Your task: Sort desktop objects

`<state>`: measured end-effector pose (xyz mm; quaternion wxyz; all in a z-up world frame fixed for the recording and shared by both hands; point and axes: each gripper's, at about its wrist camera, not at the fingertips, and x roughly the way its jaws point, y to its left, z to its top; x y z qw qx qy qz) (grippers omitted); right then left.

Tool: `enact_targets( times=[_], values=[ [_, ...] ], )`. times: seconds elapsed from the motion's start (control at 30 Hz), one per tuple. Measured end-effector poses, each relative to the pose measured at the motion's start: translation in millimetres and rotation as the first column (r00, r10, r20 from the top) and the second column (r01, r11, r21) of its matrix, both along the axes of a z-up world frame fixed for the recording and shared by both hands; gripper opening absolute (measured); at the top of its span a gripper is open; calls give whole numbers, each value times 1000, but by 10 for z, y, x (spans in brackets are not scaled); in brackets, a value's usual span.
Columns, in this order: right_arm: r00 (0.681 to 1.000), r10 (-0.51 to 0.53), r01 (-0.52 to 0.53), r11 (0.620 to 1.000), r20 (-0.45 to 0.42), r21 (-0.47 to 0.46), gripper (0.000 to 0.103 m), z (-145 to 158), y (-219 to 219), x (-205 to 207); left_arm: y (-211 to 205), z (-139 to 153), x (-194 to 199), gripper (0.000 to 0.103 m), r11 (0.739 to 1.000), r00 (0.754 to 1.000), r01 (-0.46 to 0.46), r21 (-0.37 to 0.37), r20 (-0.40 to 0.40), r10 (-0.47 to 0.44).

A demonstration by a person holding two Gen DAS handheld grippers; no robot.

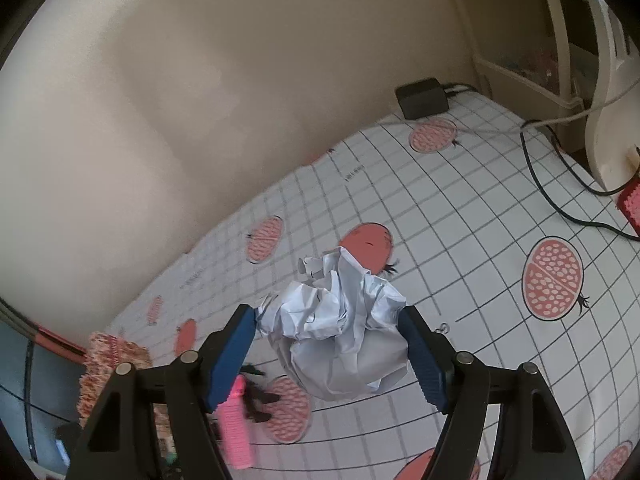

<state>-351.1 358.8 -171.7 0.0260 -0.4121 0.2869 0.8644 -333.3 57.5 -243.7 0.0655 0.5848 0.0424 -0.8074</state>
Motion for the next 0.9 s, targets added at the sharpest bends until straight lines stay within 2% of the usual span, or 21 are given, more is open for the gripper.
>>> enact_targets(
  times=[0.1, 0.27, 0.33, 0.47, 0.57, 0.73, 0.9],
  values=[
    [1000, 6, -6, 1000, -20, -8, 76, 115, -71, 46, 37, 16, -11, 61, 1000, 1000, -3, -15, 2, 3],
    [999, 28, -29, 999, -35, -20, 76, 245, -212, 129, 14, -26, -76, 50, 1000, 1000, -14, -20, -4, 14],
    [999, 40, -40, 999, -35, -22, 76, 277, -278, 172, 13, -36, -89, 39, 1000, 1000, -19, 0, 8, 19],
    [997, 65, -66, 997, -33, -34, 76, 312, -371, 267, -4, -34, -90, 28, 999, 999, -33, 39, 13, 33],
    [997, 73, -74, 996, -34, -49, 76, 329, -412, 316, -48, -16, -87, 24, 996, 998, -56, 62, 16, 56],
    [996, 88, -90, 994, -34, -59, 76, 359, -465, 390, -113, 85, -92, 23, 992, 997, -82, 92, -6, 83],
    [995, 86, -89, 992, -42, -85, 76, 379, -465, 427, -165, 313, -101, 23, 988, 994, -86, 130, -56, 94]
  ],
)
